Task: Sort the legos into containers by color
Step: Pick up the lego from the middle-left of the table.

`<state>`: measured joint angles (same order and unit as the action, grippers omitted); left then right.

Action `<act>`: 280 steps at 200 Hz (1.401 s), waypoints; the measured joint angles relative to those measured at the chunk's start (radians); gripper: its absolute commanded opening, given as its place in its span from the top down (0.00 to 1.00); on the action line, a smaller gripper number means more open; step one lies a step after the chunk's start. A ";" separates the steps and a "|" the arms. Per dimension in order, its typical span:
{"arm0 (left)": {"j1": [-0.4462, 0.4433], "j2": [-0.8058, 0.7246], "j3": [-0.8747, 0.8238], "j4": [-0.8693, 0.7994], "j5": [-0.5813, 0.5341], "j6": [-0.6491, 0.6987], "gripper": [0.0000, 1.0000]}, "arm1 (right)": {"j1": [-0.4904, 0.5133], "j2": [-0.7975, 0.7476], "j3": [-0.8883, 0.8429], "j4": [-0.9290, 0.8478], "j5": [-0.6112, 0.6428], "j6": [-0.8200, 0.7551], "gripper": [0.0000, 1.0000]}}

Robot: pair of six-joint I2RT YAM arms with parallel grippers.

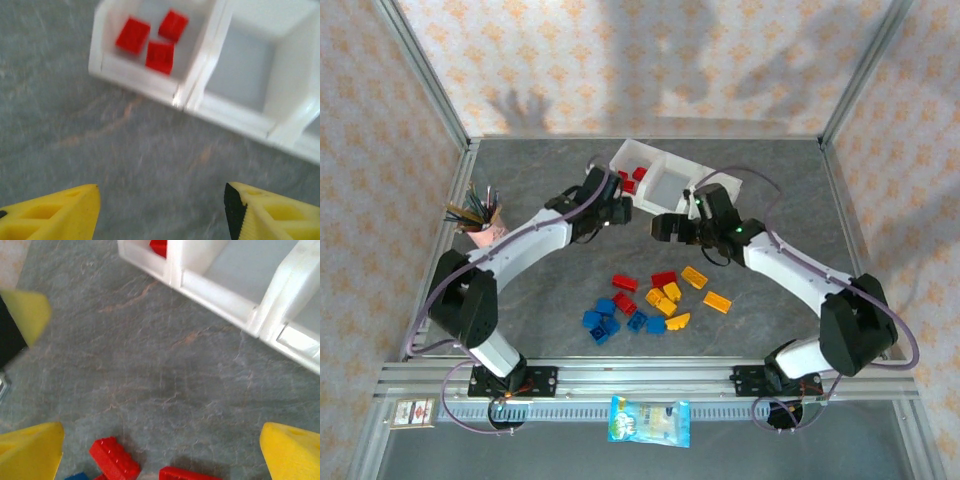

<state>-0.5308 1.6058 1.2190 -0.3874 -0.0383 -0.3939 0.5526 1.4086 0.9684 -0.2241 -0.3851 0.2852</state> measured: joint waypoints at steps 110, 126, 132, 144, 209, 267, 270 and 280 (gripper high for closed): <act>-0.140 -0.190 -0.309 -0.115 0.032 -0.079 0.18 | 0.088 -0.088 -0.230 0.043 -0.003 -0.010 0.00; -0.160 -0.183 -0.311 -0.111 0.048 -0.085 0.17 | 0.088 -0.088 -0.237 0.047 0.008 -0.008 0.00; -0.168 -0.176 -0.311 -0.108 0.054 -0.088 0.17 | 0.088 -0.089 -0.237 0.048 0.016 -0.006 0.00; -0.181 -0.156 -0.311 -0.100 0.061 -0.090 0.16 | 0.088 -0.091 -0.240 0.051 0.027 -0.002 0.00; -0.227 -0.031 -0.288 -0.083 0.095 -0.090 0.13 | 0.088 -0.131 -0.270 0.063 0.069 0.010 0.00; -0.242 0.059 -0.262 -0.055 0.106 -0.073 0.18 | 0.088 -0.133 -0.277 0.068 0.079 0.017 0.00; -0.242 0.062 -0.262 -0.053 0.105 -0.072 0.18 | 0.088 -0.133 -0.277 0.068 0.079 0.017 0.00; -0.242 0.073 -0.262 -0.047 0.105 -0.069 0.20 | 0.086 -0.133 -0.277 0.068 0.079 0.017 0.00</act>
<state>-0.7727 1.6791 0.9573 -0.4347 0.0666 -0.4625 0.6384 1.2758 0.6914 -0.1558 -0.3065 0.3023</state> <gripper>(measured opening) 0.820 0.997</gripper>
